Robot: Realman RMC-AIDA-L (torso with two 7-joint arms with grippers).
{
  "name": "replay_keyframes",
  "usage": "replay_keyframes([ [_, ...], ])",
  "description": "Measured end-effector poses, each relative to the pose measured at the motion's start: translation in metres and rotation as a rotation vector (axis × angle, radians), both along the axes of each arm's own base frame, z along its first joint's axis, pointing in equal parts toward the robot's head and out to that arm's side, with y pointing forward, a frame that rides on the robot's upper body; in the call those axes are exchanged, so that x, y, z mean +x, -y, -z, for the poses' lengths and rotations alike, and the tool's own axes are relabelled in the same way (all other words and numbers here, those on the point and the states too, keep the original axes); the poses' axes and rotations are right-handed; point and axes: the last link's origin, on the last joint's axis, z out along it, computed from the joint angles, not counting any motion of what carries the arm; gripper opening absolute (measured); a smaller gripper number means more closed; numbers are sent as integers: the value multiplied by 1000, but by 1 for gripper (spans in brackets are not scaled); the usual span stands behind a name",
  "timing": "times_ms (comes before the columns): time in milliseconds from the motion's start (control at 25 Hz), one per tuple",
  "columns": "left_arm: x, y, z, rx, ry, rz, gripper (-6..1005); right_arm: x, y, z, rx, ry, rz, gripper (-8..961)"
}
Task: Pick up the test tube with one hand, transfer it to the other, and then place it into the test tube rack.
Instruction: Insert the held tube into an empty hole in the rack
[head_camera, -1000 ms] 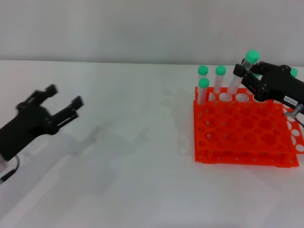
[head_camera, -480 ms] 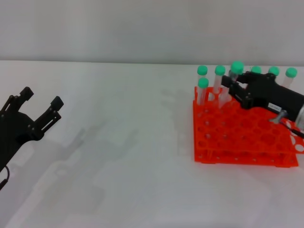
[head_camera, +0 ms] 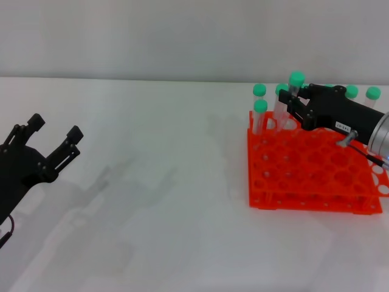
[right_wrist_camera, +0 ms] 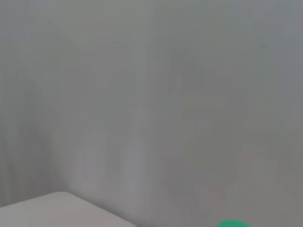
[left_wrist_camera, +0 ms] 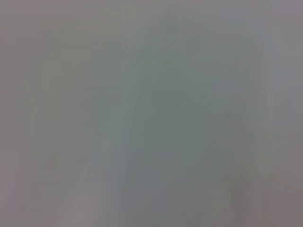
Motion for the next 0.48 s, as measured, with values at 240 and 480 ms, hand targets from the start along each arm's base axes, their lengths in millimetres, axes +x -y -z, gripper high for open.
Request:
replay_keyframes([
  [240, 0, -1, -1, 3, -2, 2, 893, -3, -4, 6, -15, 15, 7, 237],
  [480, 1, -3, -1, 4, -4, 6, 893, -2, -6, 8, -17, 34, 21, 240],
])
